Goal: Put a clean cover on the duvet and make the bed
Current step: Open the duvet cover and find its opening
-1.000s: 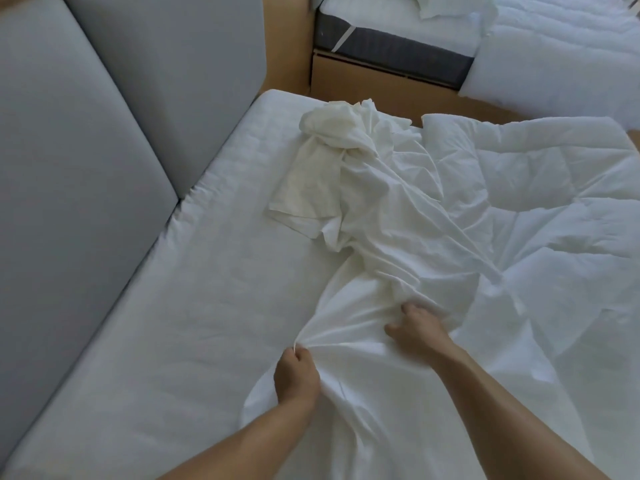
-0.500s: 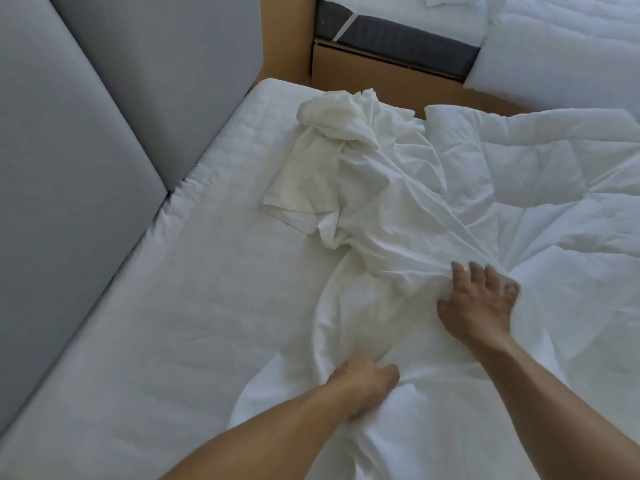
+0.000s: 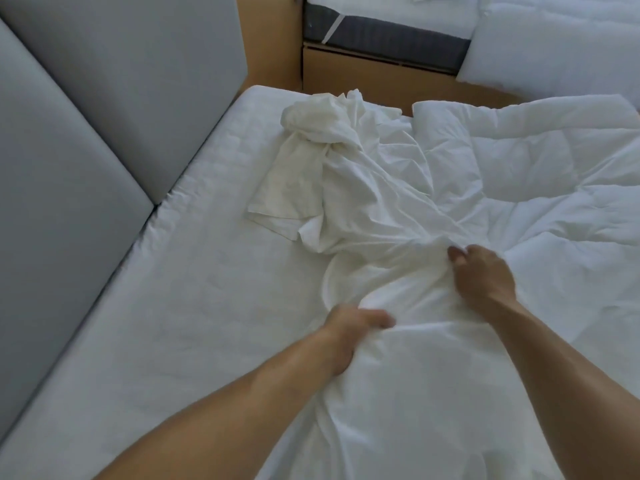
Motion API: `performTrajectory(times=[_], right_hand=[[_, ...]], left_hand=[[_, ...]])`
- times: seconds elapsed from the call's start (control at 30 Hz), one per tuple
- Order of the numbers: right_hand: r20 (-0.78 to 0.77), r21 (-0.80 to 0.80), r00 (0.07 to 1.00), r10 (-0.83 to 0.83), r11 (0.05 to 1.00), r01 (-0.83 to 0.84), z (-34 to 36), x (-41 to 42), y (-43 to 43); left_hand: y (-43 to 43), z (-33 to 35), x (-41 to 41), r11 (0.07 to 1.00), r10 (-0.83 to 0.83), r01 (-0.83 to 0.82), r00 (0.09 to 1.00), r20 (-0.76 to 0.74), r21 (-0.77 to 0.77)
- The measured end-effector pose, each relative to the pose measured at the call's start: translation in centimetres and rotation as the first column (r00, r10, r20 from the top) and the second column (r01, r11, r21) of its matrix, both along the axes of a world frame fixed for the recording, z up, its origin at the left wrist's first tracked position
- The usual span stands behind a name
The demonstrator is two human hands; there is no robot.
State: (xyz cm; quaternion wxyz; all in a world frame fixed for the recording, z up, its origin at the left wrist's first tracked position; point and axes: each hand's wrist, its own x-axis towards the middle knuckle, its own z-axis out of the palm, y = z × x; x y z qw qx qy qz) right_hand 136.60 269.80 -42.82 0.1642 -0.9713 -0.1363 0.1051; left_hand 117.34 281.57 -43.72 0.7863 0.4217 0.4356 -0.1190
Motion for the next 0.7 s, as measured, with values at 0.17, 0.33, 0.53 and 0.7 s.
performTrajectory(times=[0.17, 0.33, 0.53, 0.7], right_hand=[[0.126, 0.394, 0.968, -0.216, 0.907, 0.151, 5.3, 1.5, 0.0], [0.004, 0.596, 0.976, -0.218, 0.784, 0.173, 7.0, 1.0, 0.4], [0.063, 0.272, 0.997, 0.044, 0.960, -0.060, 3.0, -4.7, 0.5], [-0.313, 0.329, 0.931, -0.190, 0.897, 0.294, 0.6, -7.8, 1.3]], left_hand=[[2.6, 8.3, 2.9, 0.983, 0.002, -0.072, 0.922, 0.387, 0.167], [7.2, 7.6, 3.2, 0.739, -0.350, 0.078, 0.893, 0.283, 0.669], [12.8, 7.3, 1.8, 0.419, -0.339, 0.206, 0.939, -0.058, 0.884], [17.0, 10.7, 0.8, 0.390, -0.320, 0.075, 0.946, 0.059, 0.918]])
